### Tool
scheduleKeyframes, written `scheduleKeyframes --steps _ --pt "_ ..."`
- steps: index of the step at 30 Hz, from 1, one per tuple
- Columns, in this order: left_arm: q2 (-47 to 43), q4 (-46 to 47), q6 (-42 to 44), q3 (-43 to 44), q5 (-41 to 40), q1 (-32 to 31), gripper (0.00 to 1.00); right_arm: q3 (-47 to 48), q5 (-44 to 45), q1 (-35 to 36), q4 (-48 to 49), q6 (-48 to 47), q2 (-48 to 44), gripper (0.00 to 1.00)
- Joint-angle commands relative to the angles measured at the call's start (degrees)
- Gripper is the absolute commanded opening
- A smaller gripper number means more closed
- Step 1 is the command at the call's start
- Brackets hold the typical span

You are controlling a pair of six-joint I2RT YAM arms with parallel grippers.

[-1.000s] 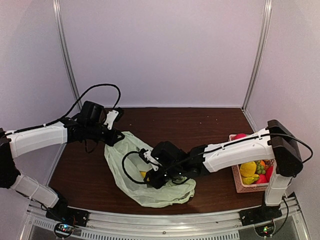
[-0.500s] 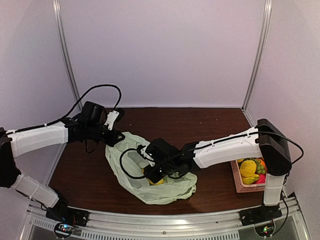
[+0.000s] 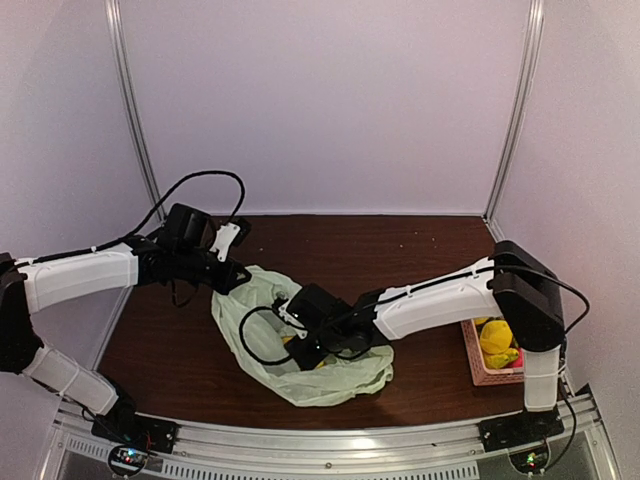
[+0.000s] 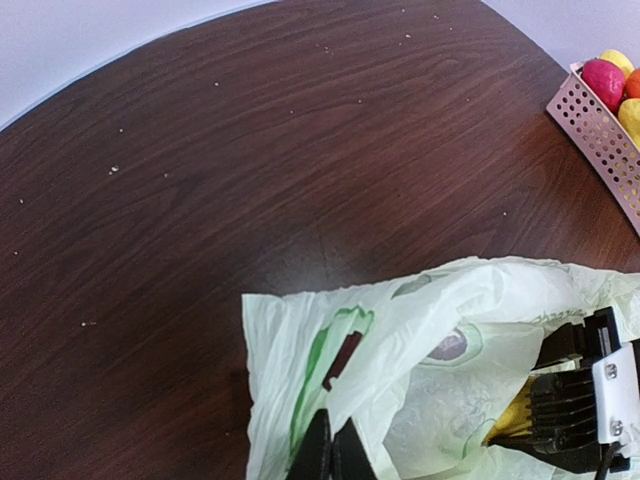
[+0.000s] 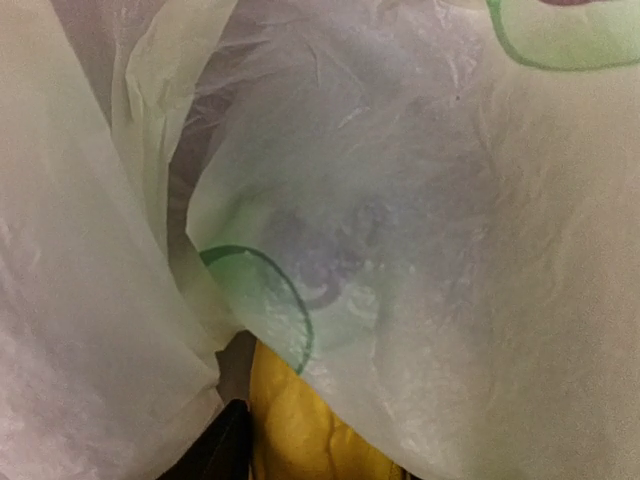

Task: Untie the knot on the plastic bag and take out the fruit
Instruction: Reach into the gripper in the takeout bag, then pick up the fake fruit from the takeout bag.

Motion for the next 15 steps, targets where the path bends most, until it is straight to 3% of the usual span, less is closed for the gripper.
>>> scheduleKeyframes --steps 1,6,15 --pt "0.8 1.5 0.8 0.9 0.8 -0.3 0.0 0.6 -1.2 -0.5 -1.0 -0.6 3.4 0.54" --pt "0.9 1.6 0.8 1.0 0.8 -0.3 0.0 0.5 -1.6 -0.5 -1.0 -0.4 3.3 0.52" --pt "0.7 1.6 0.8 1.0 0.6 -0.3 0.0 -0.6 -2.6 -0.5 0.4 -0.1 0.5 0.29"
